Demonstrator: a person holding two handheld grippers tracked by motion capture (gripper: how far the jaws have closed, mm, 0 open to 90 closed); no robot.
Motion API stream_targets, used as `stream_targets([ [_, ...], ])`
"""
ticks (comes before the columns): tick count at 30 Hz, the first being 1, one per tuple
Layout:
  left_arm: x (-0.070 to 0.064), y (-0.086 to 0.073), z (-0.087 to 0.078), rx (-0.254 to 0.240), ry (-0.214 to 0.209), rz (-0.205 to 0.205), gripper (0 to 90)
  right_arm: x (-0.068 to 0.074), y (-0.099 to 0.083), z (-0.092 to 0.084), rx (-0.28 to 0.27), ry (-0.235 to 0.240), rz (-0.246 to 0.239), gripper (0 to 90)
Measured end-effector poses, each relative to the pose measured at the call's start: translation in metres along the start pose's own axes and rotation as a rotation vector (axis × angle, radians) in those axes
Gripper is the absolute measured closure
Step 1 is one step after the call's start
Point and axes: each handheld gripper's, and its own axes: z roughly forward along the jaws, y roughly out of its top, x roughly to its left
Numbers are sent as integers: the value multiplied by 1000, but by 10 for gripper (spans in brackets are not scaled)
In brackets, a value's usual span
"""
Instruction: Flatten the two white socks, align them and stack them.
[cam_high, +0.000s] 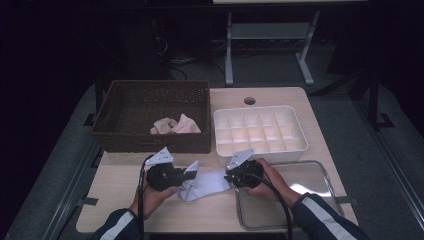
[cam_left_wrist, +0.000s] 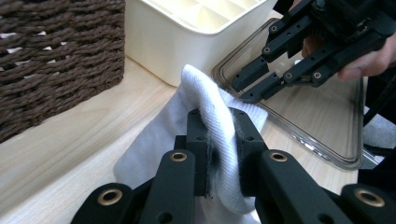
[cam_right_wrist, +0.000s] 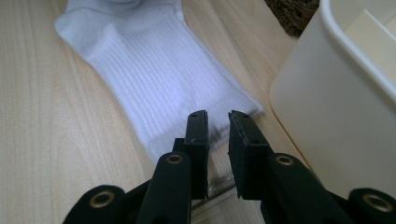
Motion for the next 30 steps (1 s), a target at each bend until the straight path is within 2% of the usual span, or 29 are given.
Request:
stream_targets([
  [3, -2, 1, 9, 17, 0, 0, 797, 1, 1, 1, -1, 5, 16, 771],
  [4, -3, 2, 12, 22, 3, -1, 796, 0, 1, 1, 3, 2, 3, 771],
  [7, -5, 4, 23, 38, 2, 5, 796, 0, 0, 2, -1, 5, 11, 773],
  [11, -10, 7, 37, 64, 1, 18, 795, 2, 1, 5, 12, 6, -13, 773],
  [13, -11, 8, 43, 80, 3, 24, 793, 3, 1, 5, 8, 7, -9, 772],
  [14, -12, 8, 46, 83, 10, 27, 789, 3, 1, 5, 10, 7, -19, 770],
  [19, -16, 7, 61, 116, 25, 25, 772, 3, 1, 5, 9, 11, -9, 763],
  [22, -18, 7, 69, 138, 43, 40, 748, 3, 0, 5, 9, 8, -6, 756],
  [23, -17, 7, 71, 147, 46, 48, 732, 3, 0, 6, 10, 8, -5, 754],
  [26, -17, 7, 72, 128, 50, 49, 635, 3, 0, 5, 10, 6, -5, 745],
  [30, -15, 9, 66, 94, 59, 54, 422, 2, -1, 4, 10, 0, -8, 733],
])
